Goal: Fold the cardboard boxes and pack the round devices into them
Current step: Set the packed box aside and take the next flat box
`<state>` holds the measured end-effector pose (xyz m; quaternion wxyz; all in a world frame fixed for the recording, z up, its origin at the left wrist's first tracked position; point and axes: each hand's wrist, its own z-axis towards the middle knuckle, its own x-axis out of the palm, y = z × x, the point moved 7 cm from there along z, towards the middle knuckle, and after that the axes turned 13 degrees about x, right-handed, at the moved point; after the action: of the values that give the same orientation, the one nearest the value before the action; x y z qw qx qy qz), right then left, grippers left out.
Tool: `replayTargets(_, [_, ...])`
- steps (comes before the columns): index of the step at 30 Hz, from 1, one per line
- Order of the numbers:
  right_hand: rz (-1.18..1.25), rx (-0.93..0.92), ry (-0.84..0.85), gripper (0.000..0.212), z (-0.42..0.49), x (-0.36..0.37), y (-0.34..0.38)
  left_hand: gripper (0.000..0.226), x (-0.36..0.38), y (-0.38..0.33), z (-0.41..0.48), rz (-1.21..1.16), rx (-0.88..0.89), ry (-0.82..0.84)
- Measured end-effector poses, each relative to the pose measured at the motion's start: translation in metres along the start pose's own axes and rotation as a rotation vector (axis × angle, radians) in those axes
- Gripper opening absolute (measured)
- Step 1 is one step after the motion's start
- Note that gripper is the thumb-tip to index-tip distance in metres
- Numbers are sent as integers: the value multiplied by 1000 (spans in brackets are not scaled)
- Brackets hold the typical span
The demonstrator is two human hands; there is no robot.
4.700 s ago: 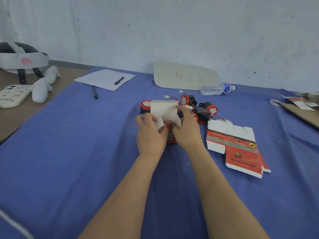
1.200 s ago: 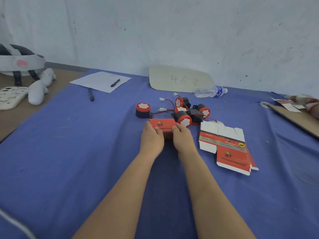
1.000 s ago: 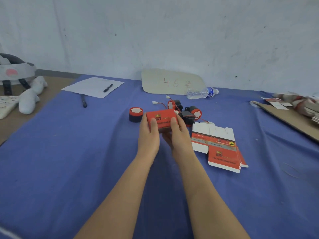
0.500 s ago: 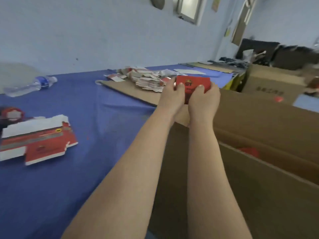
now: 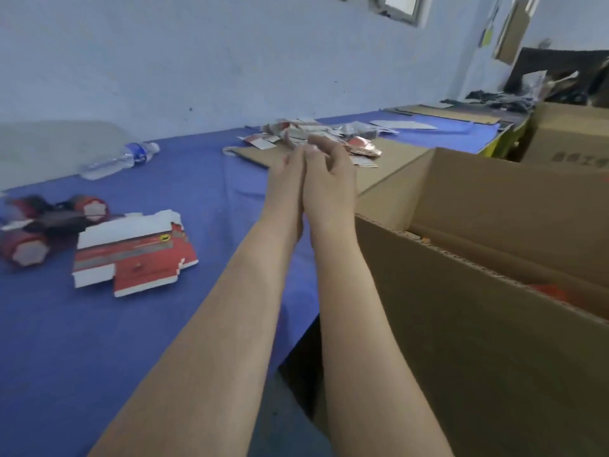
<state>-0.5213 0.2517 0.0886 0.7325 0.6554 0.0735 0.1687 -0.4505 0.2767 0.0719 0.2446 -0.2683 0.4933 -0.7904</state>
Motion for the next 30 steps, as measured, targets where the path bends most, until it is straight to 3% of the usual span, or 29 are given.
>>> replayTargets(4, [-190, 152, 251, 26, -15, 97, -55, 26, -130, 10, 4, 363, 3, -367])
replayTargets(7, [-407, 213, 410, 31, -34, 151, -96, 41, -215, 24, -16, 730, -133, -549])
replayTargets(9, [-553, 220, 467, 32, -45, 173, -115, 51, -255, 37, -35, 823, -281, -612])
replayTargets(15, [-795, 161, 494, 19, -66, 206, -142, 53, -289, 55, -42, 794, -368, -572])
replayTargets(19, [-826, 150, 482, 7, -67, 210, -144, 56, -305, 61, -42, 820, -453, -581])
replayTargets(25, [-744, 144, 412, 33, -66, 212, -134, 49, -299, 61, -37, 809, -408, -560])
replayTargets(30, [-704, 125, 412, 36, -64, 215, -130, 55, -298, 57, -32, 822, -418, -568])
